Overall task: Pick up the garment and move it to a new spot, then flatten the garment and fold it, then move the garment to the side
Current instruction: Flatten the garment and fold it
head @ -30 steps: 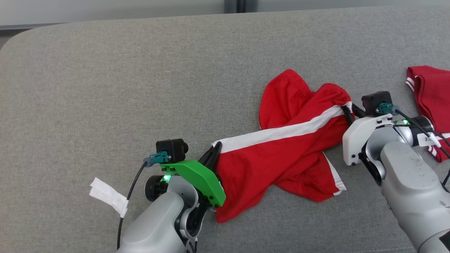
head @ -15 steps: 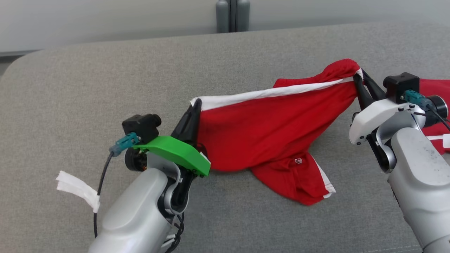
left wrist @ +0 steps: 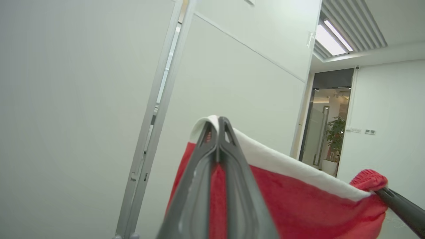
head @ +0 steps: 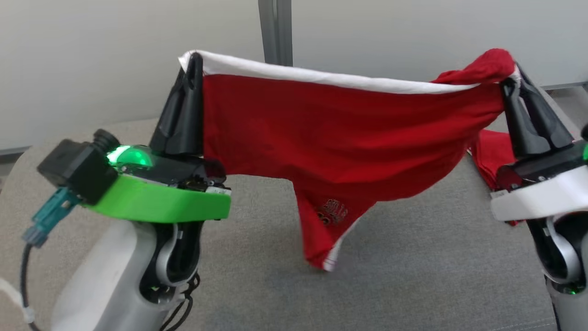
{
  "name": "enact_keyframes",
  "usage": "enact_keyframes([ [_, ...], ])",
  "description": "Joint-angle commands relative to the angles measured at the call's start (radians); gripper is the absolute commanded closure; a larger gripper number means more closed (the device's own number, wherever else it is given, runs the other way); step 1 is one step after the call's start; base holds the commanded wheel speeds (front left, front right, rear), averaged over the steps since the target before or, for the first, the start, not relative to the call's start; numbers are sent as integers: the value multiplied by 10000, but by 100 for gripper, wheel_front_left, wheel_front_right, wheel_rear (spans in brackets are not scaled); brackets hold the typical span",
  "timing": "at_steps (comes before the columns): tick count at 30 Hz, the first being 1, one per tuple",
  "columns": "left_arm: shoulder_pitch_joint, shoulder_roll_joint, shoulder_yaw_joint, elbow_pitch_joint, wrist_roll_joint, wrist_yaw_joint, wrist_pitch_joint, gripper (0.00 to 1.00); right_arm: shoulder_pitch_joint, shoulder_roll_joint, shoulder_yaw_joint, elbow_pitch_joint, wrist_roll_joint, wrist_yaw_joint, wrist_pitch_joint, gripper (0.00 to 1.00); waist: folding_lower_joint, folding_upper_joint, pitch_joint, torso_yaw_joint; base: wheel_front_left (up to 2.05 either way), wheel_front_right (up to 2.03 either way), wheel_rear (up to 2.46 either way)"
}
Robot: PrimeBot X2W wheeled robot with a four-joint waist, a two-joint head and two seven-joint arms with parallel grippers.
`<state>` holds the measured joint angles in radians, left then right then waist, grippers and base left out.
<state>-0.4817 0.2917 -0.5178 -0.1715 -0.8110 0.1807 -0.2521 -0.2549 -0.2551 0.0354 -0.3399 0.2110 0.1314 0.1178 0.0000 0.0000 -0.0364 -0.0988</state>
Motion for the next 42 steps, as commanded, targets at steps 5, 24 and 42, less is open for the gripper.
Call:
enact_keyframes([
  [5, -91, 760, 226, -1852, 318, 528, 758, 100, 775, 322, -287, -2269, -91, -17, 1006, 100, 0, 0, -307, -371, 0, 0, 0],
  [24, -5131, 760, 491, 3359, -318, -1457, 2169, 100, -4516, 1664, 931, 3439, 125, -17, -497, 100, 0, 0, 3280, -682, 0, 0, 0],
  [42, -5566, -340, -78, 7105, 79, -2924, 51, 100, -6484, 2027, 1278, 9369, -104, -14, -3847, 100, 0, 0, 5370, 30, 0, 0, 0],
])
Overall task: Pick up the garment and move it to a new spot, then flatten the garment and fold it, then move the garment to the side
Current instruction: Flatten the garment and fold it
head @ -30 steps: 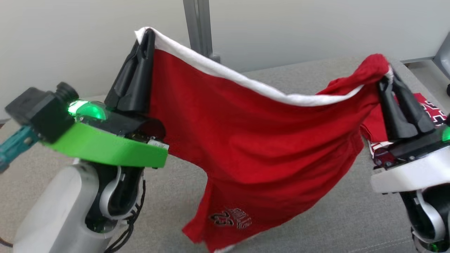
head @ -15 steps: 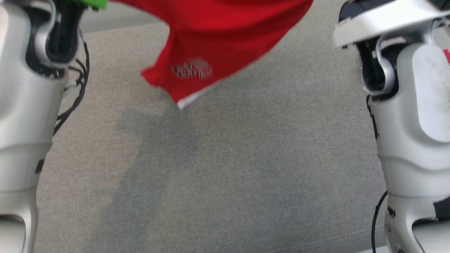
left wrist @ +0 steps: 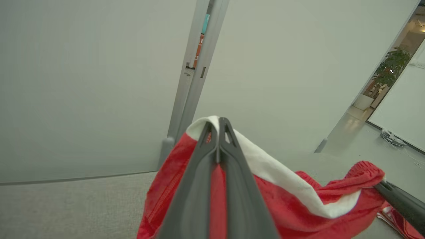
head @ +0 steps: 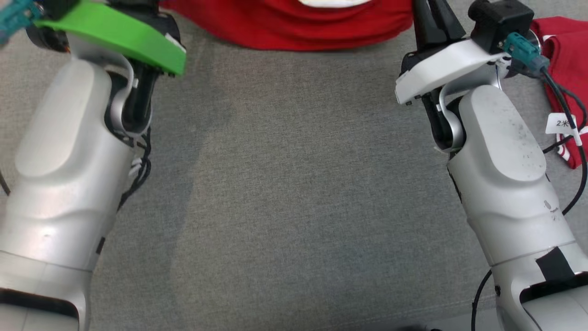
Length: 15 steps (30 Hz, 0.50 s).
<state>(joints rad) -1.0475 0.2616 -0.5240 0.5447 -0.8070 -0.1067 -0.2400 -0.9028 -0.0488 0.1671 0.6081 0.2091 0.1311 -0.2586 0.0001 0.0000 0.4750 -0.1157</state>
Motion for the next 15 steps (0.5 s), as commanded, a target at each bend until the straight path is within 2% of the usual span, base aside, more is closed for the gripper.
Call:
enact_keyframes([
  [1, 328, -74, -27, -103, 57, -66, -108, 100, 176, -33, -62, -204, -151, -10, -85, 100, -1, 0, 228, 193, 0, 0, 0],
  [6, 1523, -122, 368, -844, 252, -8, -260, 100, 1164, -38, -243, -1024, -319, -10, -71, 100, -1, 0, -89, 173, 0, 0, 0],
  [15, 4632, -472, 1783, -3770, 1311, -37, -253, 100, 3696, -30, -417, -3150, 69, -10, -71, 100, -1, 0, -1436, 270, 0, 0, 0],
])
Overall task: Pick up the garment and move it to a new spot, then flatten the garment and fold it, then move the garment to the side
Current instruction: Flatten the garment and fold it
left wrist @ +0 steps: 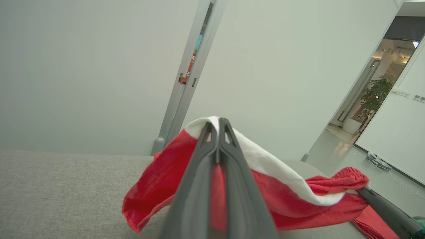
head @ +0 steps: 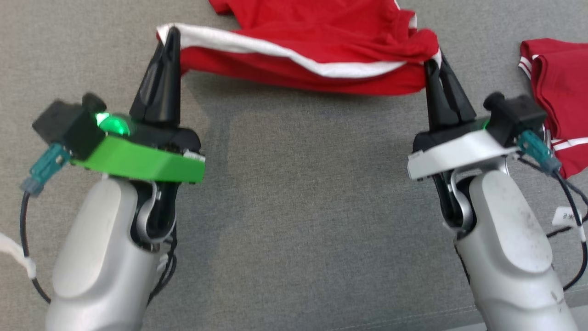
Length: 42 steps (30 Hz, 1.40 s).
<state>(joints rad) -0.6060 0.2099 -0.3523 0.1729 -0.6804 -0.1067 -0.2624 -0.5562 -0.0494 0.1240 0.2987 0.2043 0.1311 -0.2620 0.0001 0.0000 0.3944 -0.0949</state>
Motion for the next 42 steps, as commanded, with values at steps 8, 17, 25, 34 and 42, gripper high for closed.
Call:
enact_keyframes([
  [8, 3640, -52, 388, -2749, 581, 173, -19, 100, 3584, -24, -62, -2172, 476, -10, 20, 100, -1, 0, -2498, 237, 0, 0, 0],
  [17, 6397, 281, -167, -5790, 814, 1160, 776, 100, 6960, -25, -970, -5504, 100, -10, 1346, 100, -1, 0, -3206, 175, 0, 0, 0],
  [25, 6357, 422, -179, -4758, 429, 1136, 1193, 100, 7451, -23, -947, -5107, -185, -10, 1670, 100, -1, 0, -2783, -49, 0, 0, 0],
  [34, 4069, 196, -394, -1450, 153, 212, 1244, 100, 6085, -26, -821, -2531, 749, -11, 799, 100, -1, 0, -1854, -337, 0, 0, 0],
  [42, 1097, -26, -945, 1339, 374, -155, 1357, 100, 4511, -26, -407, -672, 1517, -11, 190, 100, -1, 0, -691, -887, 0, 0, 0],
])
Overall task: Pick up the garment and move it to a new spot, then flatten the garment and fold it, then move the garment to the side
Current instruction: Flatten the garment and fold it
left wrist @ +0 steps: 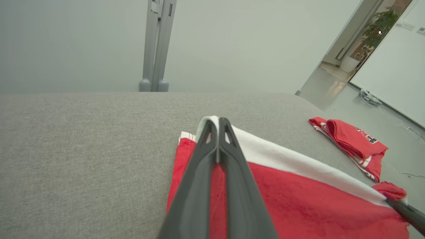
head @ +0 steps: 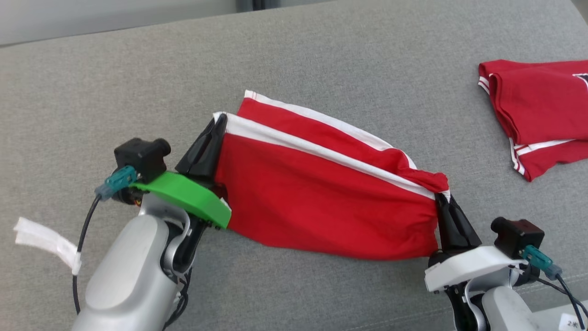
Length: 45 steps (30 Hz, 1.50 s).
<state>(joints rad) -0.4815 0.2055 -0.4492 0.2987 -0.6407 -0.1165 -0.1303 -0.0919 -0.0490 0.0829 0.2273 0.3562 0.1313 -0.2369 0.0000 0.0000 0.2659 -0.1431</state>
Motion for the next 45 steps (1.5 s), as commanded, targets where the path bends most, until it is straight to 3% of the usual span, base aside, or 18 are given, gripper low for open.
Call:
enact_keyframes([
  [1, -469, 41, -66, 355, 53, -61, 28, 100, -294, -30, 30, 218, -99, -12, -113, 100, 0, 0, 721, -464, 0, 0, 0],
  [7, -2125, 25, -505, 2233, 213, -133, 24, 100, -1230, -27, 345, 1010, 266, -13, -288, 100, 0, 0, 1314, -821, 0, 0, 0],
  [18, -3927, -165, -1228, 4666, 22, -136, -294, 100, -1920, -28, 465, 979, 553, -12, -289, 97, 0, 0, 1703, -1160, 0, 0, 0],
  [19, -4032, -182, -1317, 4826, 26, -136, -374, 100, -1936, -28, 467, 973, 598, -13, -290, 65, 0, 0, 1700, -1173, 0, 0, 0],
  [20, -4109, -205, -1389, 4963, 5, -137, -448, 100, -1959, -30, 444, 914, 627, -12, -291, 47, 0, 0, 1690, -1182, 0, 0, 0],
  [21, -4177, -254, -1473, 5106, -57, -137, -529, 100, -1956, -30, 427, 878, 618, -13, -292, 0, 0, 0, 1667, -1187, 0, 0, 0],
  [22, -4214, -294, -1531, 5210, -93, -138, -609, 91, -1931, -30, 385, 865, 453, -12, -290, 0, 0, 0, 1632, -1183, 0, 0, 0],
  [23, -4276, -310, -1565, 5344, -34, -138, -765, 35, -1884, -30, 294, 773, 261, -12, -292, 0, 0, 0, 1586, -1169, 0, 0, 0],
  [24, -4294, -354, -1580, 5455, -35, -138, -868, 0, -1803, -30, 197, 758, 200, -12, -291, 0, 0, 0, 1531, -1149, 0, 0, 0],
  [38, -3347, -691, -1835, 5669, -323, -140, -1335, 0, -440, -31, -1005, -478, -1178, -13, -292, 0, 0, 0, 140, -566, 0, 0, 0],
  [45, -2814, -520, -2283, 5569, -601, -140, -569, 0, -56, -28, -1656, -830, -1564, -12, -292, 0, 0, 0, -267, -344, 0, 0, 0],
])
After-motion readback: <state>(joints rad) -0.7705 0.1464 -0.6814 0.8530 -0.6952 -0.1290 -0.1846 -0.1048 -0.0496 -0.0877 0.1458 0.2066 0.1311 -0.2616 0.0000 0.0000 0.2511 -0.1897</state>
